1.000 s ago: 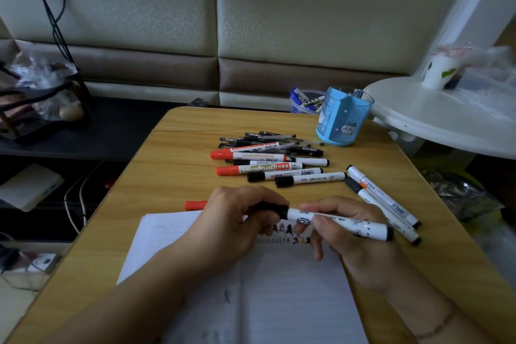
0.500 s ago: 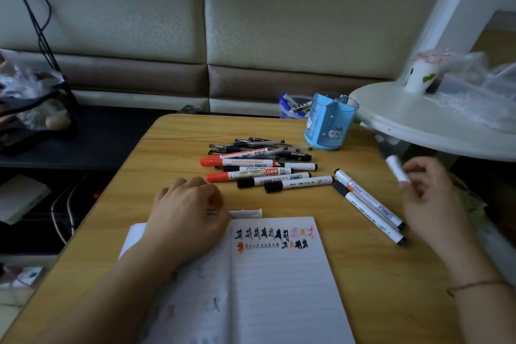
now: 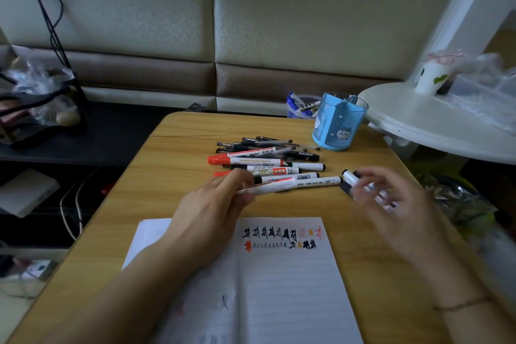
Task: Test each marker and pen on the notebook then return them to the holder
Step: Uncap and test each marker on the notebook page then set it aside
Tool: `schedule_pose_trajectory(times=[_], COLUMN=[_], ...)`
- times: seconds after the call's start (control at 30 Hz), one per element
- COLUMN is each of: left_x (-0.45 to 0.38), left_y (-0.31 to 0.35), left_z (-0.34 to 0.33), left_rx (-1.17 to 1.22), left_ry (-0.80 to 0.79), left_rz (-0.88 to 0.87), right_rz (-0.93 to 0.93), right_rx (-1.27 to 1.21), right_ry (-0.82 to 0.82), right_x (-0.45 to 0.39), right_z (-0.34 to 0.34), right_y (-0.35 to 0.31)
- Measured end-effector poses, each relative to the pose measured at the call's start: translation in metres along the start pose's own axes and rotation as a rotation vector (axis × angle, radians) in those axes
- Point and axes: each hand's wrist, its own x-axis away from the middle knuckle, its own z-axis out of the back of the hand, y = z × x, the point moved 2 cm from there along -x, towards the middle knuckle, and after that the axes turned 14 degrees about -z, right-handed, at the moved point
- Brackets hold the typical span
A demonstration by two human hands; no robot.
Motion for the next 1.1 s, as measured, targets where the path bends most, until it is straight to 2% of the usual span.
schedule_pose_trajectory(times=[0.07,0.13,0.2,0.3,0.43,0.57,0.73,0.8,0.9,1.0,1.1], left_x=[-0.003,-0.005,-0.004,-0.004,-0.005,-0.001,-0.003,-0.003,-0.002,0.001,0.006], left_y=[0.013,0.025,0.033,0.040,0.041,0.042,0.042,0.040,0.038,0.026,0.014], left_z=[0.002,0.001,-0.003,-0.006,-0.006,-0.008,-0.013,-0.014,-0.010,-0.003,-0.002], left_rx=[0.134,0.187,0.230,0.161,0.174,0.216,0.265,0.269,0.255,0.322,0.329], left_ry=[0.022,-0.023,-0.095,-0.167,-0.212,-0.273,-0.310,-0.326,-0.285,-0.162,-0.067], left_rz=[-0.078,-0.207,-0.303,-0.382,-0.401,-0.411,-0.385,-0.376,-0.306,-0.159,-0.104], right_rz=[0.068,0.131,0.201,0.167,0.250,0.264,0.355,0.373,0.177,0.067,-0.091], right_rx=[-0.187,-0.341,-0.489,-0.625,-0.502,-0.492,-0.405,-0.379,-0.586,-0.756,-0.636], right_ry=[-0.339,-0.506,-0.493,-0.447,-0.384,-0.503,-0.496,-0.547,-0.682,-0.549,-0.407], right_x=[0.026,0.043,0.050,0.056,0.056,0.054,0.049,0.049,0.047,0.031,0.018], right_z=[-0.020,-0.039,-0.050,-0.058,-0.058,-0.054,-0.049,-0.047,-0.042,-0.033,-0.031], right_y=[-0.030,-0.044,-0.050,-0.053,-0.055,-0.050,-0.044,-0.041,-0.039,-0.030,-0.018])
